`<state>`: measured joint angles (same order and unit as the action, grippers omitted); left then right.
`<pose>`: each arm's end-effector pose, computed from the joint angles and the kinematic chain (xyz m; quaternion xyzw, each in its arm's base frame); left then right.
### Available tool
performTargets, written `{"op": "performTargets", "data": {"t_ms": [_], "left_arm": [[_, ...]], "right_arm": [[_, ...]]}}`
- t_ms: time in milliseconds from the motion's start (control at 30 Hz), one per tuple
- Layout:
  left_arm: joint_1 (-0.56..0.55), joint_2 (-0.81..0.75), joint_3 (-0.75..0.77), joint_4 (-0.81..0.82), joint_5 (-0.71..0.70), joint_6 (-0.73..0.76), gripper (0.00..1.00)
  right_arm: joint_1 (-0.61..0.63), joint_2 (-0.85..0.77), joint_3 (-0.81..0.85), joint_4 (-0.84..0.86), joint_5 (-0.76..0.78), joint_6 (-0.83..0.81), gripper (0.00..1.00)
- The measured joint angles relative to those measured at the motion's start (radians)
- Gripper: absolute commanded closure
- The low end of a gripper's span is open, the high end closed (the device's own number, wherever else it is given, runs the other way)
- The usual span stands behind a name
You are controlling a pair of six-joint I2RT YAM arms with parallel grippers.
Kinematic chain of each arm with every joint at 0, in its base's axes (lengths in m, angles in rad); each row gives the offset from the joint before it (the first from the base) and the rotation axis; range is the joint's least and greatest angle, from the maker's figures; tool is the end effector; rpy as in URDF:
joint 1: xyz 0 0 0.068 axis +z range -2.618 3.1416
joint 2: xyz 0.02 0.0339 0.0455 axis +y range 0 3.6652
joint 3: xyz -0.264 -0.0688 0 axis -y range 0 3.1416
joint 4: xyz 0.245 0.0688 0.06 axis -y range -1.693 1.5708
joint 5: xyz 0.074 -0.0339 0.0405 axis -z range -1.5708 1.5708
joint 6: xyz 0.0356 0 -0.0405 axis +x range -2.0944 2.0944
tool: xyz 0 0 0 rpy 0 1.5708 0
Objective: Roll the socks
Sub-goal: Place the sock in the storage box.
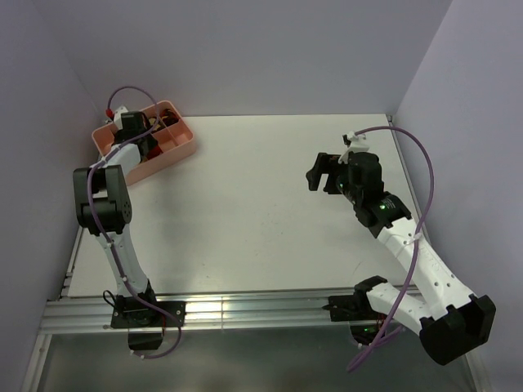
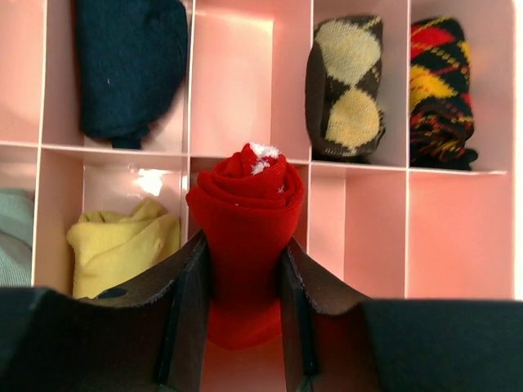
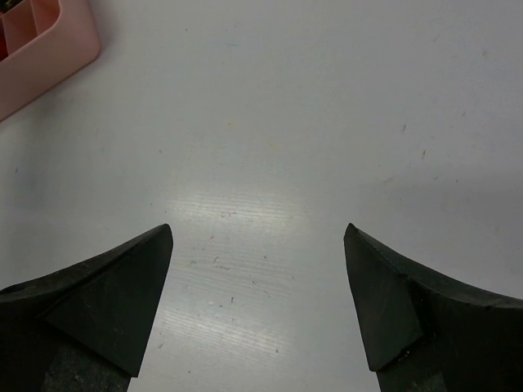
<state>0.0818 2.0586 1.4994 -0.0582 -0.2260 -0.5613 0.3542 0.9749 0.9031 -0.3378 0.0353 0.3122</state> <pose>0.4696 0.0465 0.2047 -0.3281 0.8212 -0.0109 0.4667 0.2077 0.0755 0.3306 -0.0079 0.8360 0.1654 0.5231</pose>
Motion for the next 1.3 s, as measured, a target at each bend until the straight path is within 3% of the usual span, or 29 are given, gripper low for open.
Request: {"op": "performTargets", "data": {"t_ms": [133, 433, 567, 700, 900, 1100, 1300], "left_arm": [[0.0, 0.005, 0.005, -0.053, 0.015, 0.0, 1.0], [0.002, 0.126, 0.198, -0.231, 0.047, 0.001, 0.99], [0.007, 0.164, 0.274, -0.312, 0.061, 0.003, 0.87], [0.011, 0.187, 0.311, -0.349, 0.072, 0.011, 0.65], [0.013, 0.212, 0.358, -0.397, 0.082, 0.026, 0.59], [0.016, 0.204, 0.364, -0.406, 0.068, 0.031, 0.38], [0.028, 0.139, 0.363, -0.41, 0.047, 0.045, 0.37]], "right_arm": [[-0.002, 0.004, 0.0, 0.0, -0.002, 0.0, 0.08], [-0.008, 0.004, 0.0, 0.0, -0.003, 0.0, 0.09], [-0.009, 0.004, -0.001, 0.001, -0.003, 0.0, 0.09], [-0.011, 0.004, -0.008, 0.002, -0.005, 0.0, 0.09], [-0.012, 0.005, -0.014, 0.002, -0.021, 0.0, 0.1], [-0.013, 0.002, -0.024, 0.003, -0.024, 0.0, 0.1], [-0.015, -0.002, -0.028, 0.002, -0.026, -0.004, 0.1]]}}
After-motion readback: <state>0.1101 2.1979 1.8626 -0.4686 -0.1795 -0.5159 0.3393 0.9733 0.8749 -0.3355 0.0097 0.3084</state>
